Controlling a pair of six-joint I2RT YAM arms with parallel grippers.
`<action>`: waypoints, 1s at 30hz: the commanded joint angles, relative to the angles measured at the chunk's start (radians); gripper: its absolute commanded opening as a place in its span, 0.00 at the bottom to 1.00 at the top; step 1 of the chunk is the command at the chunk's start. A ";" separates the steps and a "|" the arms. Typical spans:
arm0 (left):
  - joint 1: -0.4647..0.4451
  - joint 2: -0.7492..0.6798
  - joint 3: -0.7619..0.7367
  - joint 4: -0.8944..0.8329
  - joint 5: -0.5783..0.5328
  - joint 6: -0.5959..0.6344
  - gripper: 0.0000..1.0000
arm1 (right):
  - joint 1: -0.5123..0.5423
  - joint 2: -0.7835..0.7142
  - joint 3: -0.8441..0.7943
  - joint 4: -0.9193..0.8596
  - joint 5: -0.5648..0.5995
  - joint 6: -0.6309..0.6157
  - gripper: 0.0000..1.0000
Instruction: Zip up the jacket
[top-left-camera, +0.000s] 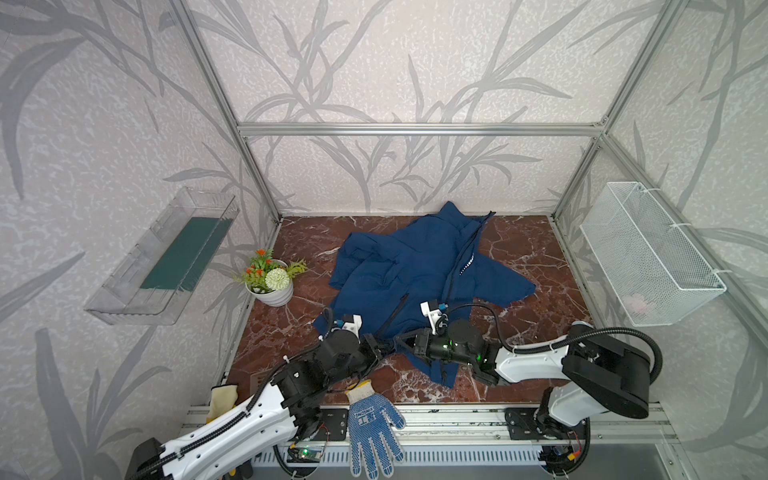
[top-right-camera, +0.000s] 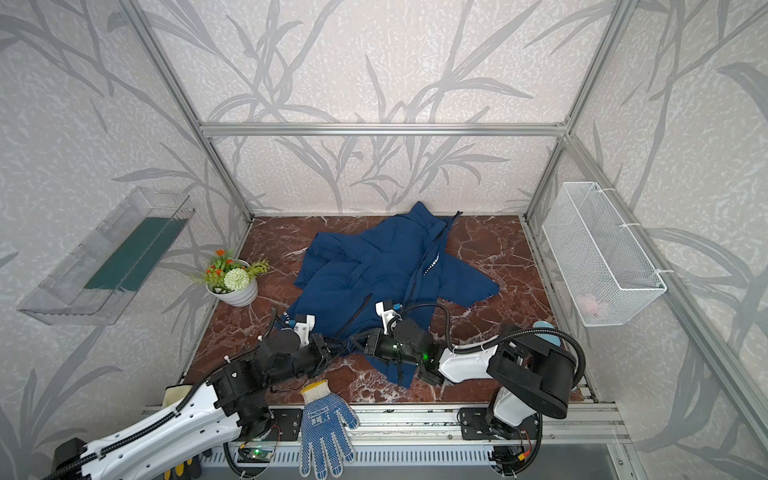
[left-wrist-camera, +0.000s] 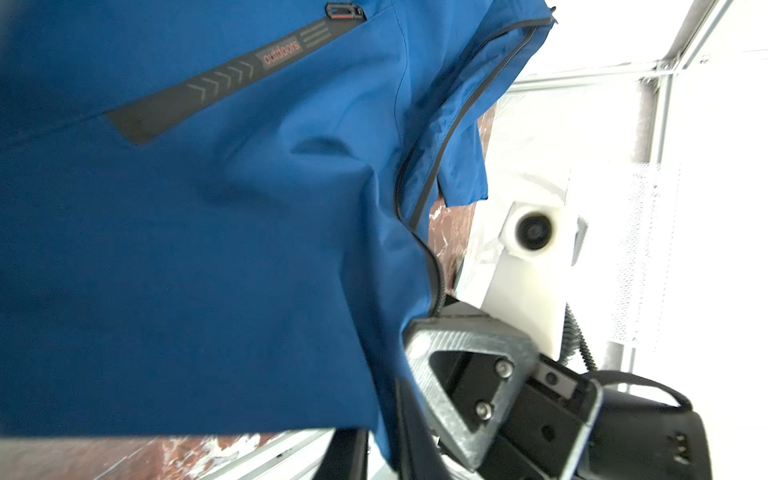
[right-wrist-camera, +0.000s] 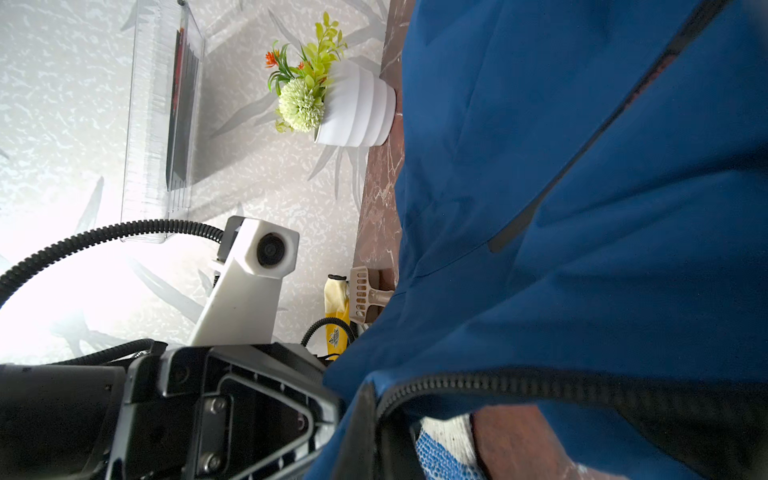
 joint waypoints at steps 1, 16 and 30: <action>0.005 0.018 0.018 0.044 0.010 0.002 0.14 | 0.006 -0.038 0.003 0.007 0.013 -0.015 0.00; 0.005 0.010 0.026 0.065 0.012 -0.003 0.40 | 0.006 0.023 0.027 0.027 -0.024 0.004 0.00; 0.004 0.018 0.021 0.064 0.014 -0.001 0.19 | 0.005 0.056 0.062 0.021 -0.063 0.016 0.00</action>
